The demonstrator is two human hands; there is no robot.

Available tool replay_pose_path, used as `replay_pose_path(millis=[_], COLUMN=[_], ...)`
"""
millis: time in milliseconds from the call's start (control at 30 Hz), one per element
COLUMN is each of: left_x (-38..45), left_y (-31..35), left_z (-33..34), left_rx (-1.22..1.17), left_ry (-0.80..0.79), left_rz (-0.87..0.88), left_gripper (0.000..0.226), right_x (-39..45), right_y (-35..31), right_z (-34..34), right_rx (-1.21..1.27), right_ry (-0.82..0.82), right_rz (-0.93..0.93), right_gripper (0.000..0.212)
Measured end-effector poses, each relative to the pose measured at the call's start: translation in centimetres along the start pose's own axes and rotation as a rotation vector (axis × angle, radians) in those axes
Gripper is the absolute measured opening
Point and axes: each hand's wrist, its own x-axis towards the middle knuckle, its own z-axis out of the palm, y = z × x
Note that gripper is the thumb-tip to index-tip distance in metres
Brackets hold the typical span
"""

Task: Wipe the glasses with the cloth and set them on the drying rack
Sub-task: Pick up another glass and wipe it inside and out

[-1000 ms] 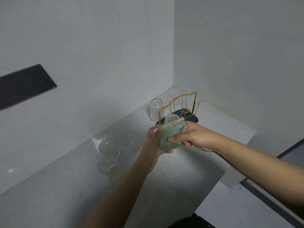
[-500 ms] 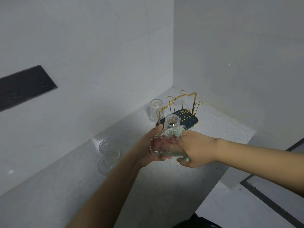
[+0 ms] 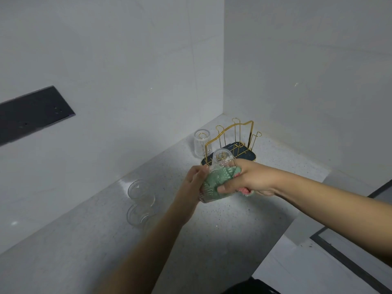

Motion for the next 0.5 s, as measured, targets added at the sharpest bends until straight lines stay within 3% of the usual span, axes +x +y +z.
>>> replay_pose_path(millis=[67, 133, 233, 333, 500], left_x=[0.0, 0.3, 0.5, 0.6, 0.6], left_y=[0.6, 1.3, 2.0, 0.8, 0.3], left_z=[-1.2, -2.4, -1.9, -1.0, -1.1], left_rx=[0.121, 0.18, 0.065, -0.185, -0.375], left_ry=[-0.113, -0.324, -0.564, -0.563, -0.362], left_rz=[-0.019, -0.093, -0.205, -0.282, -0.233], left_gripper=[0.071, 0.076, 0.083, 0.081, 0.088], right_x=[0.1, 0.0, -0.2, -0.4, -0.5], right_y=[-0.1, -0.7, -1.6, -2.2, -2.0], right_z=[-0.3, -0.6, -0.6, -0.6, -0.8], right_rx=[0.004, -0.053, -0.121, -0.108, 0.198], right_ry=[-0.046, -0.123, -0.173, -0.005, 0.476], right_rz=[0.011, -0.006, -0.039, -0.101, -0.246], right_gripper=[0.058, 0.045, 0.037, 0.019, 0.02])
